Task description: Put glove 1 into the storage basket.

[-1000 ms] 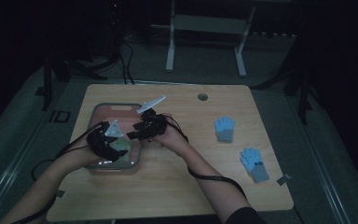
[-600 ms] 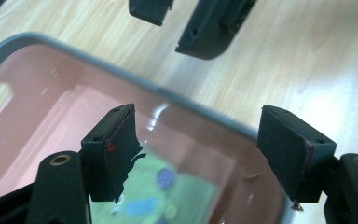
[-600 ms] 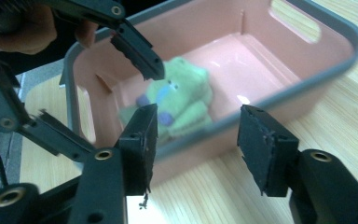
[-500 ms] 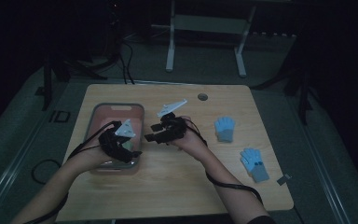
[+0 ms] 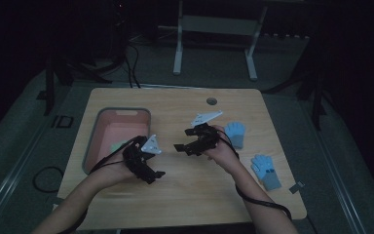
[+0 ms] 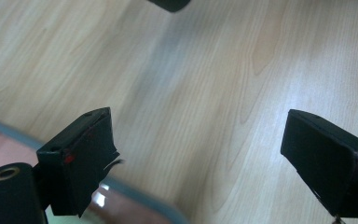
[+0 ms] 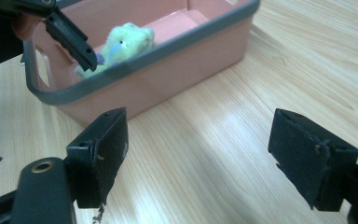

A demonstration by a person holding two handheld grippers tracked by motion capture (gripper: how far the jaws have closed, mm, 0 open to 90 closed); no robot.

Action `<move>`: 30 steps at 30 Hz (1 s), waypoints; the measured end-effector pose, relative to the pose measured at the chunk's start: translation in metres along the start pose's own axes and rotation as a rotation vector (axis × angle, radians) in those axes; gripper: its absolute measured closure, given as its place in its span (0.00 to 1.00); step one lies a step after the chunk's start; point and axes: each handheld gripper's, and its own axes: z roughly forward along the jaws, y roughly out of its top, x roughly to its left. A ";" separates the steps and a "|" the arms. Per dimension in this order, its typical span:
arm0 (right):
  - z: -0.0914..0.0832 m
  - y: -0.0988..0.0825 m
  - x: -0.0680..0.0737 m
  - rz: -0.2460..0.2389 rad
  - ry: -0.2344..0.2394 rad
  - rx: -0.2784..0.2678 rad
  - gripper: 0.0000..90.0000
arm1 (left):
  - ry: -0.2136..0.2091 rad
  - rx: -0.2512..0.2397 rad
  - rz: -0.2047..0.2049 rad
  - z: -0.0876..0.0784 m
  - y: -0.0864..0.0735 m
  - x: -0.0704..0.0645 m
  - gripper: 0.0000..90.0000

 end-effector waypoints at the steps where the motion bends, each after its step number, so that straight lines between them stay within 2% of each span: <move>1: -0.002 -0.003 -0.001 0.004 -0.001 -0.007 0.20 | -0.003 -0.005 0.000 0.002 0.001 -0.002 0.10; 5: -0.010 -0.015 -0.006 0.002 -0.001 -0.018 0.16 | 0.000 -0.018 -0.004 0.009 0.004 -0.007 0.10; 7: -0.014 -0.022 -0.009 0.003 -0.011 -0.030 0.16 | -0.014 -0.037 -0.002 0.011 0.004 -0.008 0.11; 9: -0.017 -0.027 -0.011 -0.005 -0.030 -0.025 0.17 | -0.002 -0.030 0.004 0.015 0.004 -0.011 0.12; 13: -0.025 -0.040 -0.017 -0.008 -0.050 -0.026 0.18 | -0.021 -0.022 0.017 0.024 0.003 -0.018 0.11; 15: -0.029 -0.046 -0.018 -0.015 -0.059 -0.017 0.18 | -0.015 -0.021 0.033 0.029 0.002 -0.021 0.11; 17: -0.031 -0.052 -0.018 -0.026 -0.073 0.000 0.16 | -0.013 -0.032 0.029 0.033 0.001 -0.025 0.11; 19: -0.034 -0.058 -0.018 -0.036 -0.088 0.034 0.16 | 0.012 -0.038 0.026 0.037 0.001 -0.029 0.11; 22: -0.039 -0.067 -0.019 -0.014 -0.090 0.053 0.15 | 0.032 -0.045 0.039 0.043 0.000 -0.036 0.12; 23: -0.041 -0.070 -0.020 0.009 -0.090 0.048 0.14 | 0.030 -0.042 0.052 0.046 -0.001 -0.038 0.12; 25: -0.045 -0.077 -0.024 0.080 -0.098 0.020 0.13 | 0.018 -0.031 0.065 0.052 -0.002 -0.042 0.12; 27: -0.050 -0.083 -0.027 0.110 -0.109 -0.015 0.14 | 0.013 -0.010 0.071 0.060 -0.004 -0.046 0.12; 28: -0.053 -0.086 -0.028 0.132 -0.082 -0.027 0.14 | 0.007 -0.004 0.072 0.063 -0.005 -0.048 0.12; 29: -0.055 -0.089 -0.030 0.139 -0.065 -0.034 0.13 | 0.006 -0.002 0.072 0.065 -0.006 -0.049 0.12; 30: -0.057 -0.091 -0.030 0.132 -0.078 -0.038 0.13 | 0.003 0.003 0.071 0.069 -0.008 -0.051 0.12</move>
